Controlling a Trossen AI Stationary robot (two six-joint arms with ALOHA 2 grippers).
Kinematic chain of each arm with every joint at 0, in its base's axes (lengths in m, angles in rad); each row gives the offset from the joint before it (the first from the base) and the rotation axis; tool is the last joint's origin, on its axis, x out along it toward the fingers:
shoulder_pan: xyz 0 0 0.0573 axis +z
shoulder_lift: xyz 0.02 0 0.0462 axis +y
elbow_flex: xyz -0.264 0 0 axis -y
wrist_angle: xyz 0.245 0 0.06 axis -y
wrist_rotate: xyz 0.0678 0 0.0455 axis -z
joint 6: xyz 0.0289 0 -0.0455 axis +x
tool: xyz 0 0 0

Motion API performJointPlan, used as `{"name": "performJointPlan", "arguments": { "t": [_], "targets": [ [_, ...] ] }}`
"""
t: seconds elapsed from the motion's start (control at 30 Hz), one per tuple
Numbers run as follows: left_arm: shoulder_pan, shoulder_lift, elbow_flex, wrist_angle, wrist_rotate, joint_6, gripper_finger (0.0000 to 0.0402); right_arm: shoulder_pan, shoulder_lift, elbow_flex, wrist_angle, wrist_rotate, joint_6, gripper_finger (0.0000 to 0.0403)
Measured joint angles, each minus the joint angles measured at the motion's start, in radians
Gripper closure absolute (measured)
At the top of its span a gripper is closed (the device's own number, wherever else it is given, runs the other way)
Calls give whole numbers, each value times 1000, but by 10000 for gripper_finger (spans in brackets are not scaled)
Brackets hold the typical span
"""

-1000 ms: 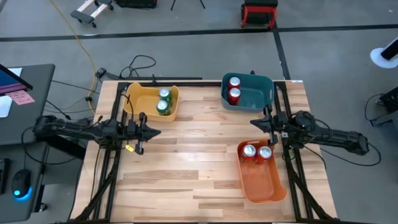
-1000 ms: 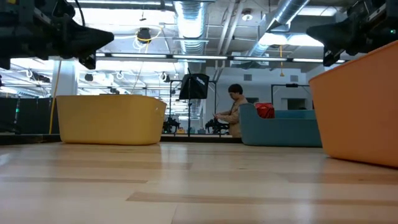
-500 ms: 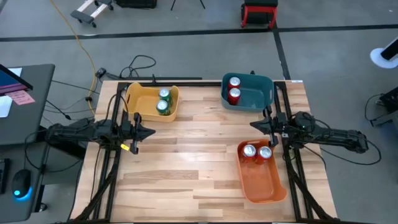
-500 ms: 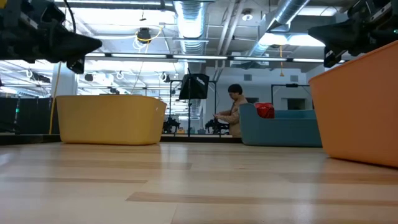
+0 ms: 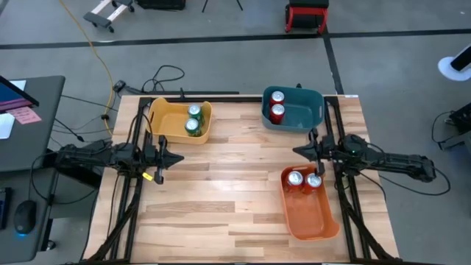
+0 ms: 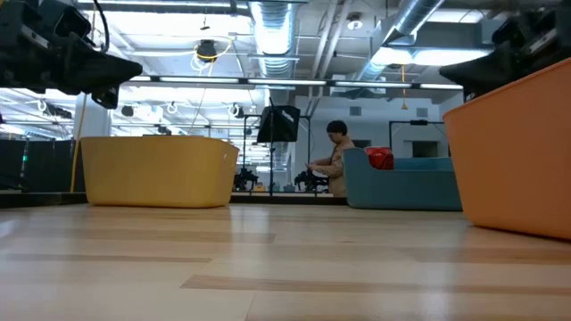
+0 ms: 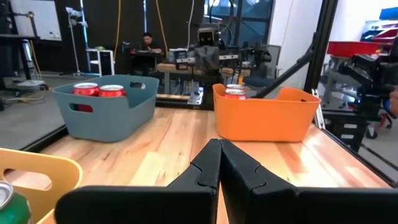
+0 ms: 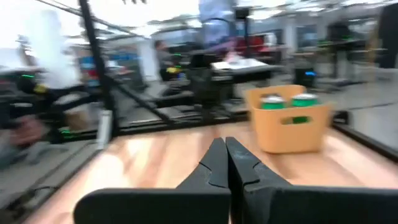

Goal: Sort soda cans
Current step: Return to Home Position

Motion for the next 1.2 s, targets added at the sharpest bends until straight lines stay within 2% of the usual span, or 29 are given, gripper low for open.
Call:
{"name": "performJointPlan", "arguments": {
  "t": [0.07, 0.13, 0.33, 0.5, 0.6, 0.7, 0.9, 1.07, 1.2],
  "targets": [
    [0, 0, 0, -1, 6, 0, 400, 1, -2, 0, 5, -38, 18, 401],
    [-2, 0, 0, -1, 13, -12, 400, 3, -1, 0, -22, -19, 54, 401],
    [-48, -1, 0, 4, -18, -15, 400, 152, -20, -1, -43, 218, 25, 401],
    [-92, -1, 20, -16, -66, 2, 400, 297, -90, 13, -47, 317, -34, 401],
    [-110, -12, 21, -14, -94, 20, 400, 342, -137, 13, -89, 360, -61, 401],
    [-113, -10, -1, 23, -115, 37, 400, 345, -149, 0, -106, 362, -64, 401],
    [-113, 1, -1, 30, -136, -1, 400, 341, -146, -1, -175, 290, -13, 399],
    [-110, 1, -1, 28, -173, 76, 400, 330, -142, -2, -208, 288, -2, 381],
    [-110, 2, -1, 25, -189, 94, 400, 325, -138, -2, -208, 288, 161, 366]
  ]
}}
